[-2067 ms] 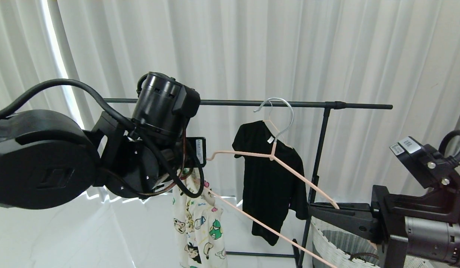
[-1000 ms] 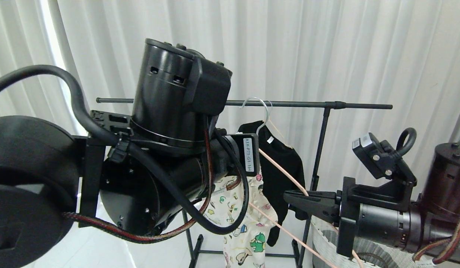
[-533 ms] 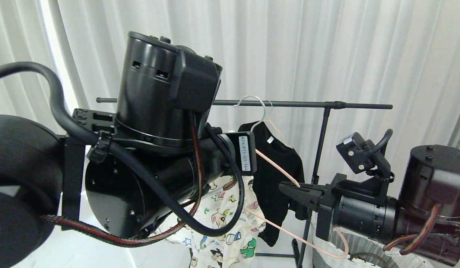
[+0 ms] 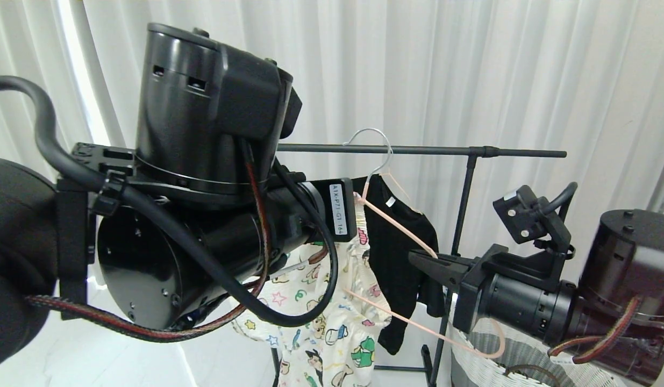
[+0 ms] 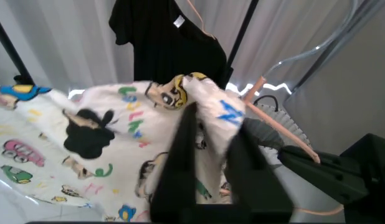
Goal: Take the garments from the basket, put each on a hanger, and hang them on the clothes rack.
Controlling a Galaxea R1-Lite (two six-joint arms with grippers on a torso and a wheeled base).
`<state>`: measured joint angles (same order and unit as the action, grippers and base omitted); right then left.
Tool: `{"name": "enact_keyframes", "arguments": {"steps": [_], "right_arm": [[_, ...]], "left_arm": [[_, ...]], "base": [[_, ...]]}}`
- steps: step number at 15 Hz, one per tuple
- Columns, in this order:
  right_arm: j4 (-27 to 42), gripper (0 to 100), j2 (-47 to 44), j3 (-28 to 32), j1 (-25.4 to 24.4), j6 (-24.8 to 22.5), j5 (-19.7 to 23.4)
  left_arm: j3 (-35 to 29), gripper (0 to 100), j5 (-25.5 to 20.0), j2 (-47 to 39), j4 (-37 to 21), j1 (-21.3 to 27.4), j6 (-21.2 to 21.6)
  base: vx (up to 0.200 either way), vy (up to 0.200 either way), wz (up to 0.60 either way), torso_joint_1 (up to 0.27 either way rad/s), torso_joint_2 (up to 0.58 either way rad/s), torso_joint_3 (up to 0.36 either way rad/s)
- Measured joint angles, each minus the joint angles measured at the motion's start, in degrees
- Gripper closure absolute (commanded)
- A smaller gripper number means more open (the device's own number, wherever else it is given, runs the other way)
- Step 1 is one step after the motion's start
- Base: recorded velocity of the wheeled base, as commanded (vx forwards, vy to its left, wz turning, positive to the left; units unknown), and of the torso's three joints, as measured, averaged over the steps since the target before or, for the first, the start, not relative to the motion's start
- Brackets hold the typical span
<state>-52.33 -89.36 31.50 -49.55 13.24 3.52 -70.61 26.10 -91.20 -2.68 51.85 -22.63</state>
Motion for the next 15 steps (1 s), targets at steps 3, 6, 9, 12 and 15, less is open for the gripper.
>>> {"name": "enact_keyframes", "arguments": {"steps": [3, 6, 9, 12, 15], "right_arm": [[-1.9, 100, 0.0, -0.1, -0.1, -0.2, -1.6], [-3.8, 100, 0.2, -0.2, -0.1, -0.4, -3.3], [-5.3, 100, 0.5, -0.3, 0.0, -1.5, -4.3], [-5.8, 100, 1.3, -2.9, 0.2, -3.4, -4.3], [-8.4, 100, 4.2, -9.9, 0.3, -4.7, -3.7]], "left_arm": [[0.1, 0, -0.1, 0.6, 0.0, 0.0, 2.4], [1.3, 0, -0.2, 2.0, 0.0, 0.0, 6.0], [3.8, 0, -0.7, 4.5, 0.0, 0.0, 9.8], [10.3, 0, -3.2, 9.1, 0.0, -0.4, 21.3], [18.4, 0, -11.9, 16.4, 0.5, -1.0, 31.0]], "base": [[0.0, 0.0, 0.0, 0.0, 0.0, 0.0], [0.0, 0.0, 0.0, 0.0, 0.0, 0.0], [0.0, 0.0, 0.0, 0.0, 0.0, 0.0], [0.0, 0.0, 0.0, 0.0, 0.0, 0.0], [0.0, 0.0, 0.0, 0.0, 0.0, 0.0]]}}
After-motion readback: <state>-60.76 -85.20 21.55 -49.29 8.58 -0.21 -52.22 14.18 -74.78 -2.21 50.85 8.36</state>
